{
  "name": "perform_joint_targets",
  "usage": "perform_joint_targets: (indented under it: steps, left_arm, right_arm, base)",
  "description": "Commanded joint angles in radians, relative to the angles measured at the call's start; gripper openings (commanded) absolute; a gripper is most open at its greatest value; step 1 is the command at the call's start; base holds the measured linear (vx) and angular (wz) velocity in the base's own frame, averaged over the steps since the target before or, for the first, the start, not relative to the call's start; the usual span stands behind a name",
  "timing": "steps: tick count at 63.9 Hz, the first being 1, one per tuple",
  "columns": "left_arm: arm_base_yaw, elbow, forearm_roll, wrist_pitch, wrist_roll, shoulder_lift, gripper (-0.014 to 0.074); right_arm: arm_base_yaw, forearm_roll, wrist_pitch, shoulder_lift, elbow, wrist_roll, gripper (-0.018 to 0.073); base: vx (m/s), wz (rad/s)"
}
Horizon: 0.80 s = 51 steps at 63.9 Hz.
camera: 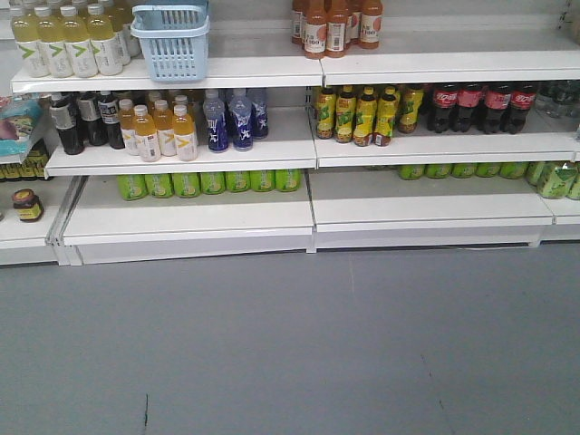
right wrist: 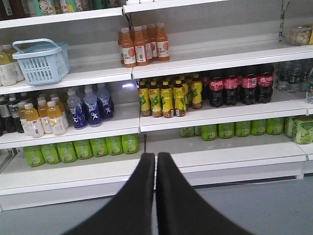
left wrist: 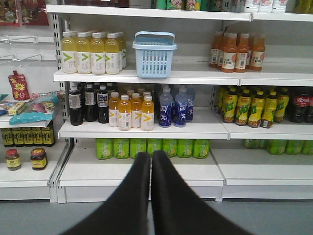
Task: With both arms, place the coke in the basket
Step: 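Drive the base toward the shelf holding the light-blue basket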
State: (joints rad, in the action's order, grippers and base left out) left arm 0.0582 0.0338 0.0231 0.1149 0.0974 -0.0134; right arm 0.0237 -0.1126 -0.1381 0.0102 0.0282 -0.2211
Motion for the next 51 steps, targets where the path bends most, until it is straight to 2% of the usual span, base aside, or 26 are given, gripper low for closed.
perform_joint_targets:
  steps: [1,51]
  left_arm:
    - [-0.002,-0.001,0.004,-0.073,0.009,-0.013,-0.0006]
    - [-0.002,-0.001,0.004,-0.073,0.009,-0.013,-0.0006]
  right_arm:
    - [-0.002,-0.007,0.075,0.018,0.011,0.006,-0.0005]
    - [-0.002,-0.007,0.075,0.018,0.011,0.006,-0.0005]
  base:
    - [0.00,0.00]
    - [0.00,0.00]
